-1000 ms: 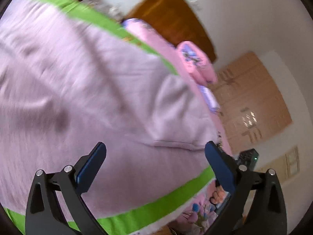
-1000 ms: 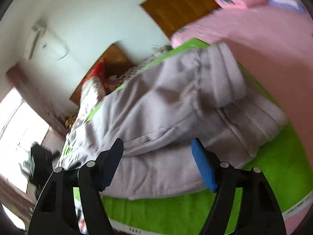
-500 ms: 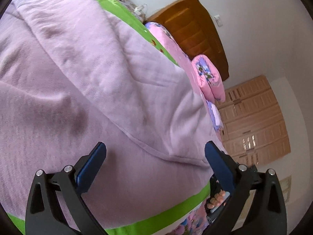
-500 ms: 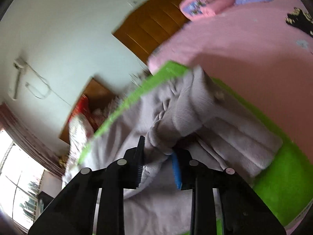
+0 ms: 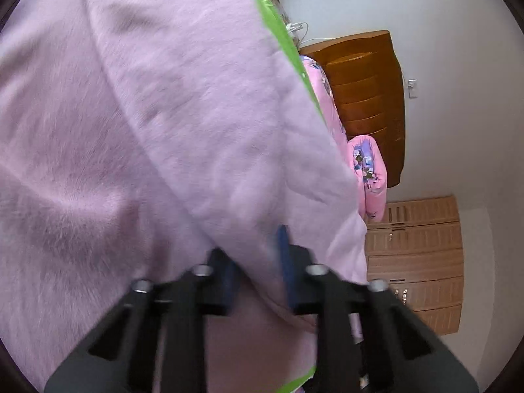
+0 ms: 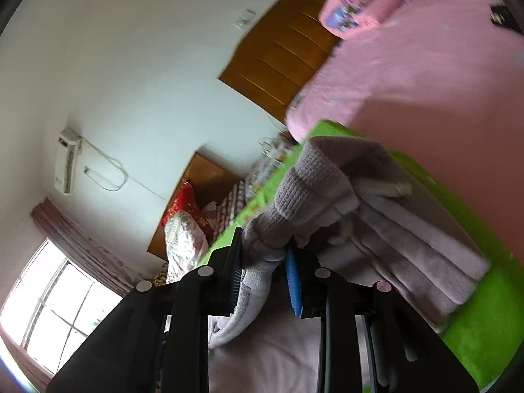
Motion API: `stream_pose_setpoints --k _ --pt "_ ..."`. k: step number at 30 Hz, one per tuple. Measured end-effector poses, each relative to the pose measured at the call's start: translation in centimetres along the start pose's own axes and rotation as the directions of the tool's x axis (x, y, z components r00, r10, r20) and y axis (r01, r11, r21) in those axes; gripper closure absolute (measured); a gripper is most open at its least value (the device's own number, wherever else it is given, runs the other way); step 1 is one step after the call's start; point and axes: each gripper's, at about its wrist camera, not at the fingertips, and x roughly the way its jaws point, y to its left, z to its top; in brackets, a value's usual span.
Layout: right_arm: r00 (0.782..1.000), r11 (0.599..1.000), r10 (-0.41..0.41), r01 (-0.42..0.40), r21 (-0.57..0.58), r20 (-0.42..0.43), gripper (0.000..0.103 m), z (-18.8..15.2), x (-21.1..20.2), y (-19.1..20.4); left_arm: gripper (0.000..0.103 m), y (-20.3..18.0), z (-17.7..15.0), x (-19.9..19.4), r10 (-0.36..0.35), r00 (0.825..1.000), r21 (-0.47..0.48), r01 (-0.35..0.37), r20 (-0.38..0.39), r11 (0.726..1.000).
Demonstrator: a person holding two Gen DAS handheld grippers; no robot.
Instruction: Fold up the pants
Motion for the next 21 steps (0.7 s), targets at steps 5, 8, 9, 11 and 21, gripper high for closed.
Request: stream_pose_setpoints --k 5,8,9,11,21 --pt "0.997 0.998 -0.058 0.059 0.005 -0.049 0.079 -0.8 0.6 -1.7 0.097 -4.4 0.1 -1.9 0.012 0.998 0.174 -0.022 0.058 0.985" --pt "1.000 0.999 -0.013 0.012 -0.031 -0.024 0.080 0.4 -0.6 0.0 0.096 -9.8 -0.7 -5.6 -0.033 0.990 0.357 -0.018 0.136 0.934" --pt "1.000 0.999 0.007 -0.007 -0.053 -0.013 0.080 0.8 -1.4 0.7 0.096 -11.0 -1.3 -7.0 -0.059 0.987 0.403 -0.006 0.148 0.915" --pt "0.999 0.995 0.030 -0.031 -0.099 -0.012 0.080 0.9 -2.7 1.4 0.096 -12.5 -3.1 -9.8 -0.099 0.983 0.484 0.011 0.156 0.875" --pt "0.981 0.991 -0.127 0.121 -0.051 -0.148 0.080 -4.0 -3.4 -5.9 0.087 -1.9 -7.7 -4.0 0.125 0.992 0.421 -0.114 0.002 0.900"
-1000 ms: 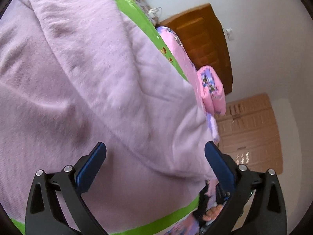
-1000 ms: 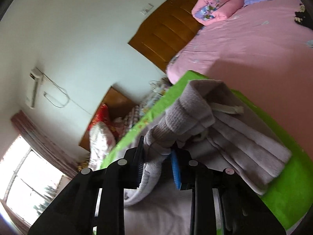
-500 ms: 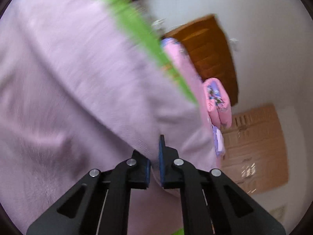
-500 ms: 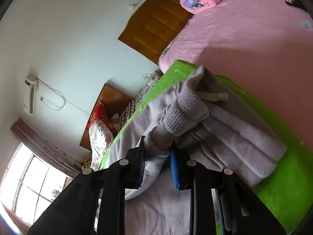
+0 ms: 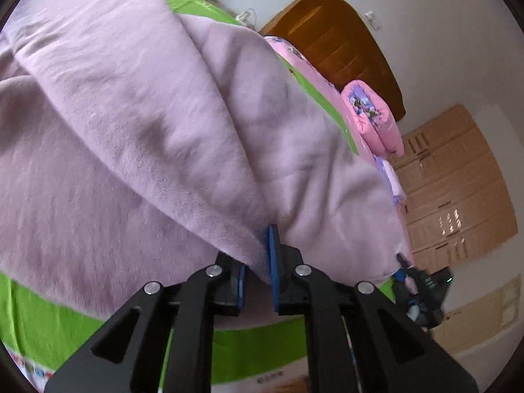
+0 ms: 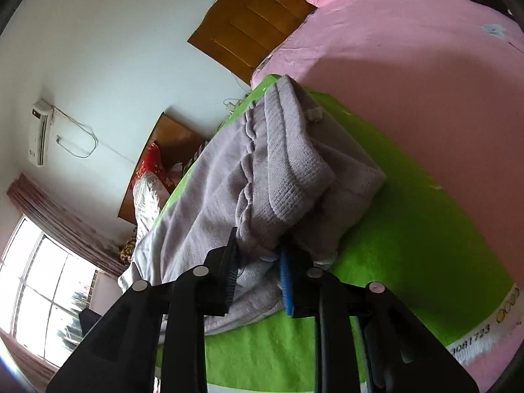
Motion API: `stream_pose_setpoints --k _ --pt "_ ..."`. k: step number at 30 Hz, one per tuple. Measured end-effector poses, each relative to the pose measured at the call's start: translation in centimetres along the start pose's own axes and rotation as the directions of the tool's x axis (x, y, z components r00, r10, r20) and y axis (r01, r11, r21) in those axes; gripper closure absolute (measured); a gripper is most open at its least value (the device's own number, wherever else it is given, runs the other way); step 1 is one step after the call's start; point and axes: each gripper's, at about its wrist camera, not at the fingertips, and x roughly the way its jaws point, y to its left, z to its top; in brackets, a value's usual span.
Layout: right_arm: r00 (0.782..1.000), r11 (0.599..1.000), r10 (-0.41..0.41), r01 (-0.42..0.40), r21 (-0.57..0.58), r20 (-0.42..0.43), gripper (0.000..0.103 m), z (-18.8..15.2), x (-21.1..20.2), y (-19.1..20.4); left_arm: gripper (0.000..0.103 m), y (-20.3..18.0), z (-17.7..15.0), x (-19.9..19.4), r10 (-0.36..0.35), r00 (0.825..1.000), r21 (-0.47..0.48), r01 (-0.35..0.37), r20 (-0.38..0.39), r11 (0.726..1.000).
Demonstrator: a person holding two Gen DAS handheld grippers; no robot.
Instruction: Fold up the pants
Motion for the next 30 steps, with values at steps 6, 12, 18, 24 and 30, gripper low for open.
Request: stream_pose_setpoints --k 6,12,18,24,30 --pt "1.000 1.000 -0.020 0.020 -0.020 0.002 0.075 -0.1 0.1 0.7 0.054 -1.3 0.2 0.0 -0.043 0.999 0.013 0.043 0.021 0.999" --pt "0.997 0.993 -0.045 0.051 -0.107 0.058 0.081 -0.3 -0.7 3.4 0.096 -2.4 0.5 -0.7 -0.061 0.996 0.031 0.059 0.062 0.998" --pt "0.996 0.992 -0.002 0.014 -0.127 0.092 0.082 -0.5 -3.4 4.7 0.095 -4.4 -0.1 -4.1 -0.071 0.992 0.112 0.059 0.107 0.992" --pt "0.999 0.998 -0.044 0.045 -0.035 0.027 0.083 -1.8 -1.1 0.3 0.094 -0.6 -1.5 -0.1 -0.012 1.000 0.032 0.012 0.014 0.999" --pt "0.997 0.995 -0.020 0.028 -0.096 0.075 0.083 -1.1 -2.3 2.5 0.093 -2.2 -1.0 -1.3 -0.027 0.997 0.081 0.021 0.074 0.996"
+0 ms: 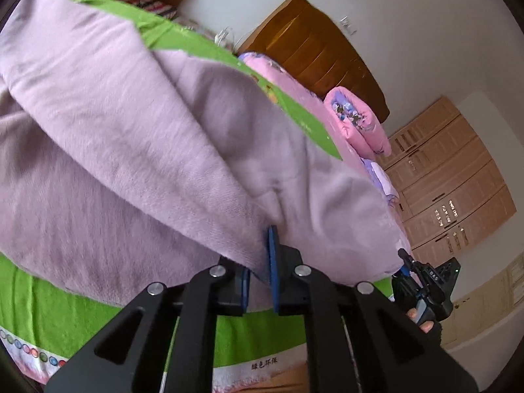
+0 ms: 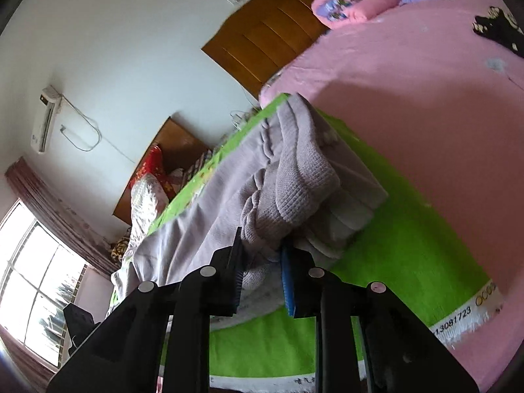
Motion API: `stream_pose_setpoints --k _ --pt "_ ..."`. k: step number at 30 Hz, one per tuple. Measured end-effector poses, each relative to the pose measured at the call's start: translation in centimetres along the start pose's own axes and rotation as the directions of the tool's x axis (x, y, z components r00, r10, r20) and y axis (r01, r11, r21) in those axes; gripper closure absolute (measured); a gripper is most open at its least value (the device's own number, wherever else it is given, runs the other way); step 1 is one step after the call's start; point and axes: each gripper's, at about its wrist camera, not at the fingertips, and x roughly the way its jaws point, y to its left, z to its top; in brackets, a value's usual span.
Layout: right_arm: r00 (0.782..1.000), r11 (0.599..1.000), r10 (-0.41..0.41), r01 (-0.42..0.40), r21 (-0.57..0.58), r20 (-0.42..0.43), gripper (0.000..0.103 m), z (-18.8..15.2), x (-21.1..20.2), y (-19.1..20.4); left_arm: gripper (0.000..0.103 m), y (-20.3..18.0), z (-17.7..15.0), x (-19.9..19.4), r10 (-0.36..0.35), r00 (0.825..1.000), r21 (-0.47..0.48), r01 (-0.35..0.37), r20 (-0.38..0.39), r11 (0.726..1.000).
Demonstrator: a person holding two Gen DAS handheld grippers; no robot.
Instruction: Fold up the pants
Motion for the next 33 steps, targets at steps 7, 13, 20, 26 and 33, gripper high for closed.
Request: stream_pose_setpoints --k 7,13,20,26,33 --pt "1.000 0.999 -0.016 0.016 0.028 -0.005 0.085 -0.8 0.8 -1.5 0.093 0.9 -0.8 1.3 0.018 1.000 0.011 -0.018 -0.008 1.000" --pt "0.999 0.999 -0.038 0.038 0.004 0.002 0.085 -0.5 1.0 -1.1 0.086 1.2 -0.8 1.5 0.010 1.000 -0.010 -0.010 -0.001 1.000" --pt "0.997 0.997 -0.056 0.058 0.042 -0.044 0.020 -0.5 -0.8 -1.2 0.017 -0.4 -1.1 -1.4 0.199 0.976 0.046 -0.203 0.088 0.978" --pt "0.956 0.916 -0.216 0.269 -0.297 0.198 0.014 -0.5 -5.0 7.0 0.007 -5.4 -0.2 -4.1 0.275 0.923 0.183 -0.330 0.269 0.926" --pt "0.963 0.771 -0.269 0.225 -0.596 0.017 0.015 -4.3 3.7 12.9 0.007 -9.5 -1.2 6.8 0.307 0.952 0.425 -0.287 0.024 0.858"
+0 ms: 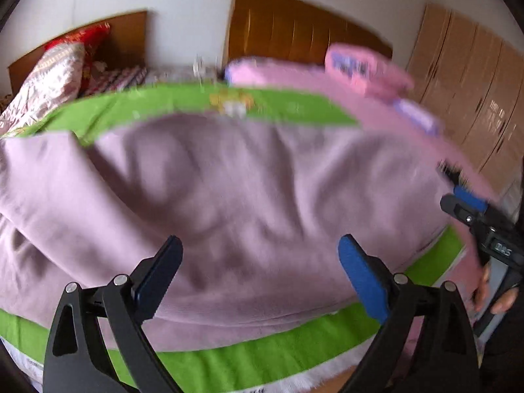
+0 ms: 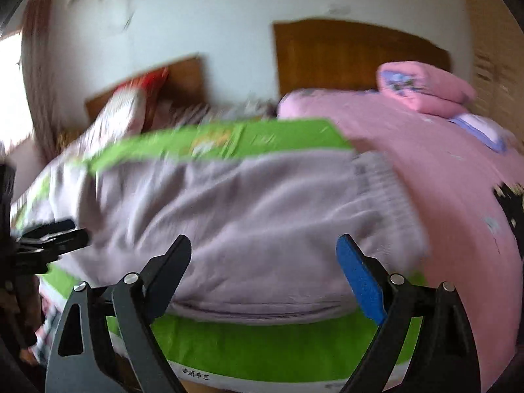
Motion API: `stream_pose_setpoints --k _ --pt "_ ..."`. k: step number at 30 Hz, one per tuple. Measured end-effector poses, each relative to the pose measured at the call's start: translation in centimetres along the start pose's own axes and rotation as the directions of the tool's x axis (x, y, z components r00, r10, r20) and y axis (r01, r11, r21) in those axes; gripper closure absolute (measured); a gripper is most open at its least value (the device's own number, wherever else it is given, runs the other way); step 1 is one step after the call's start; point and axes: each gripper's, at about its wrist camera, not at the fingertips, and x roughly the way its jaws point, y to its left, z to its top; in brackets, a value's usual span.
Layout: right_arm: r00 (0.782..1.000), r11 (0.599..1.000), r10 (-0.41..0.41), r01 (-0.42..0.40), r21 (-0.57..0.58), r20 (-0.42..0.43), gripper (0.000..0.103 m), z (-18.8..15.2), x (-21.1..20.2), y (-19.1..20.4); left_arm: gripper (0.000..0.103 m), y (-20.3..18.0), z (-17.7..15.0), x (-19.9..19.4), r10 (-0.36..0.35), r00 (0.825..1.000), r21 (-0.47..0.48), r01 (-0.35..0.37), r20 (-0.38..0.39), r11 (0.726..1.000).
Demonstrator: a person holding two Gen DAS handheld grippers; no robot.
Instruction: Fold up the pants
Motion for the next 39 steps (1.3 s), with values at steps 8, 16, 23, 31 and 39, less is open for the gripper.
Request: stream_pose_setpoints --k 8,16,23,31,39 --pt "0.990 0.999 -0.017 0.011 -0.043 -0.139 0.015 -2.1 1.5 -2.2 0.007 0.6 1.7 1.0 -0.060 0.996 -0.010 0.059 -0.062 0.998" --pt "0.995 0.996 0.053 -0.059 -0.062 -0.084 0.014 2.1 3.1 -0.8 0.007 -4.0 15.1 9.3 -0.310 0.923 -0.037 0.310 -0.229 0.950" --pt "0.972 0.991 0.091 -0.110 -0.079 -0.215 0.015 -0.8 4.8 -3.0 0.010 -3.4 15.3 18.4 -0.183 0.931 -0.018 0.187 -0.315 0.982" --pt "0.966 0.978 0.158 -0.181 -0.101 -0.203 0.014 5.2 4.3 -1.7 0.005 -3.9 15.7 19.1 -0.130 0.949 -0.020 0.129 -0.289 0.991" --pt "0.917 0.964 -0.049 -0.060 -0.258 -0.397 0.014 6.3 13.6 1.8 0.002 -4.1 15.5 19.2 -0.128 0.950 -0.014 0.129 -0.283 0.992"
